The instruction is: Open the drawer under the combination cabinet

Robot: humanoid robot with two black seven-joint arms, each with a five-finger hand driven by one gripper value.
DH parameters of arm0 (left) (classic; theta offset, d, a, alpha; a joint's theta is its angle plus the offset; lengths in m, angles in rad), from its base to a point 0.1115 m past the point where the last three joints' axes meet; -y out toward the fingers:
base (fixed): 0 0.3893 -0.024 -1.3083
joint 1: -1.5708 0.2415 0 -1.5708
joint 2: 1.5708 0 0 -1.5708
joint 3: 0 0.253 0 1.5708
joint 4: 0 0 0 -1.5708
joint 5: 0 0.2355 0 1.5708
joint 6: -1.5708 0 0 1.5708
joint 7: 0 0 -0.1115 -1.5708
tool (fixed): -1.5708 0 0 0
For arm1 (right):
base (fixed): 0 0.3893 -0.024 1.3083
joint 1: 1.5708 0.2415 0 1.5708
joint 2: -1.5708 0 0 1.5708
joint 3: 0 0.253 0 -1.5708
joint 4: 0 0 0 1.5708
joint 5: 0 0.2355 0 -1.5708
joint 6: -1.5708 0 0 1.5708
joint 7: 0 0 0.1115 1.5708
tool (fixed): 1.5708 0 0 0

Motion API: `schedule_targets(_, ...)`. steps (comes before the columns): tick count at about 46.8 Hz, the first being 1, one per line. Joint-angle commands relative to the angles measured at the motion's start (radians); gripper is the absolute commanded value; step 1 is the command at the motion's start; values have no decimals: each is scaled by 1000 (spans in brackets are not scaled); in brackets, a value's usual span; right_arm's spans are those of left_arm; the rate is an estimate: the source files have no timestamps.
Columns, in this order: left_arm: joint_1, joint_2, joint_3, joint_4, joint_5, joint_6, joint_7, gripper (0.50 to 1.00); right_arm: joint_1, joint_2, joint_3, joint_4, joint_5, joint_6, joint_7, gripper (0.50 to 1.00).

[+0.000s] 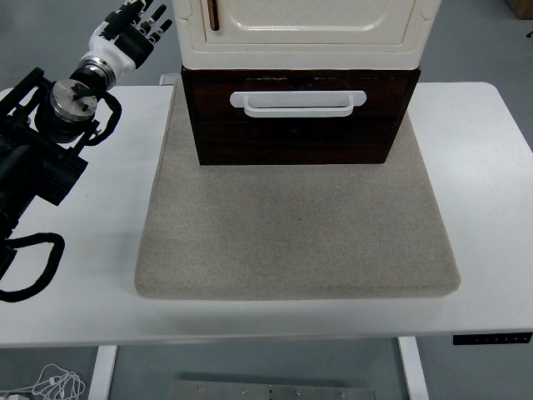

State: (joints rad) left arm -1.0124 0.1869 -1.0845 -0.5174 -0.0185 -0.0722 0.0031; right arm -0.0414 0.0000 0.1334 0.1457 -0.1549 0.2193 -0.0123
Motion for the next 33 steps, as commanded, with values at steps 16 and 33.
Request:
schedule_targets(16, 2, 6, 0, 10, 0, -1, 0, 1000, 0, 0, 0, 0, 0, 0, 0, 926)
schedule_targets(33, -2, 14, -3, 10, -14, -11, 2, 1000, 0, 0, 0, 0, 0, 0, 0, 926)
